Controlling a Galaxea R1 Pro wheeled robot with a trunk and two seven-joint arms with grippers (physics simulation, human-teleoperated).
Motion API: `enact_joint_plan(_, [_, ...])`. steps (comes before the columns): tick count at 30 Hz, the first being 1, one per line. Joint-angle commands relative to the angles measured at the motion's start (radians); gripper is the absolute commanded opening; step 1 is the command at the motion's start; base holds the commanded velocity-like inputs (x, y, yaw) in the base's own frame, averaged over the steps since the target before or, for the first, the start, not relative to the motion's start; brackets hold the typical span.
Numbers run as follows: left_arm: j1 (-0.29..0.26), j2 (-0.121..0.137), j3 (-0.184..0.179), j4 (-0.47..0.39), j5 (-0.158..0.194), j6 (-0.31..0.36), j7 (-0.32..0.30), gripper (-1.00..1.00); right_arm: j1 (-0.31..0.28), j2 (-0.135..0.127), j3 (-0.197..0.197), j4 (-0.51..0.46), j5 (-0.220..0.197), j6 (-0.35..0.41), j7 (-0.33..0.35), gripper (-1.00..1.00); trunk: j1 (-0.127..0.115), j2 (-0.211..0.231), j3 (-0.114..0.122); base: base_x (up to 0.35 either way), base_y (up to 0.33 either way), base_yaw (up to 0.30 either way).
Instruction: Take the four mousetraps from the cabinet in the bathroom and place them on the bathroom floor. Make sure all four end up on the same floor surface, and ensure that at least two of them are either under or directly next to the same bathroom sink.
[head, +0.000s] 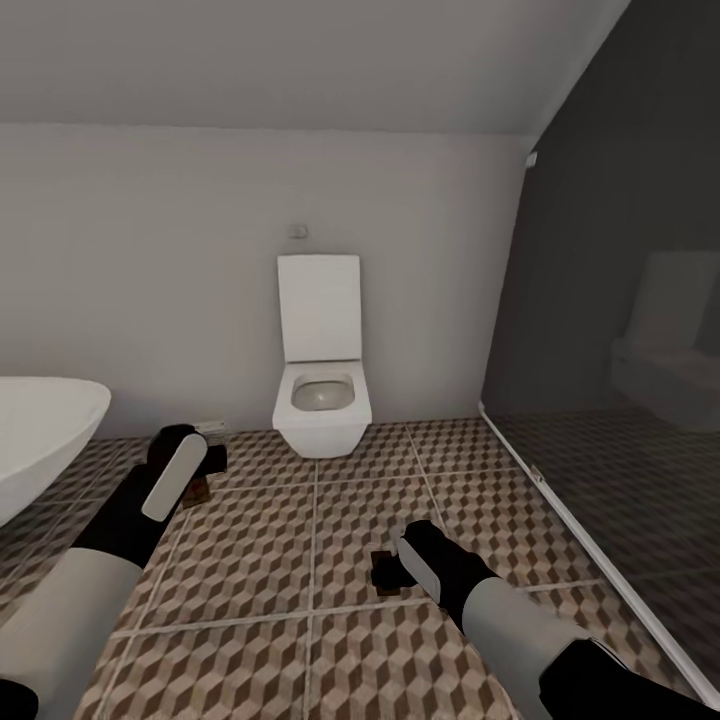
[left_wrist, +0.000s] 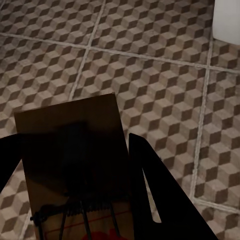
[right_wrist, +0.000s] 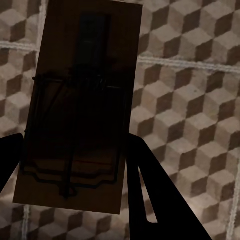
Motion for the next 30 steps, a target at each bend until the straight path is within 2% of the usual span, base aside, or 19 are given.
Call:
enact_joint_plan(1, [0.000,0.001,-0.003,-0.002,0.006,0.004,0.010,-1.00,-0.001,0.000,0.004,-0.001,-0.011,0.002,-0.008,-1.00,0.000,-0.001,-0.005,0.000,0.000,0.000])
enact_joint_plan(10, [0.002,0.001,-0.003,-0.007,0.006,0.004,0.010,-1.00,-0.001,0.000,0.004,-0.001,-0.011,0.001,-0.008,-1.00,0.004,-0.003,-0.040,0.000,0.000,0.000])
enact_joint_plan(24, [0.002,0.001,-0.003,-0.008,0.006,0.012,0.010,-1.00,-0.001,0.000,0.004,-0.001,-0.011,0.001,-0.008,-1.00,0.004,-0.003,-0.040,0.003,0.000,0.000])
enact_joint_plan(30, [0.002,0.001,-0.003,-0.008,0.006,0.020,0.010,-1.00,-0.001,0.000,0.004,-0.001,-0.012,0.000,-0.008,-1.00,0.004,-0.003,-0.040,0.156,0.066,0.000])
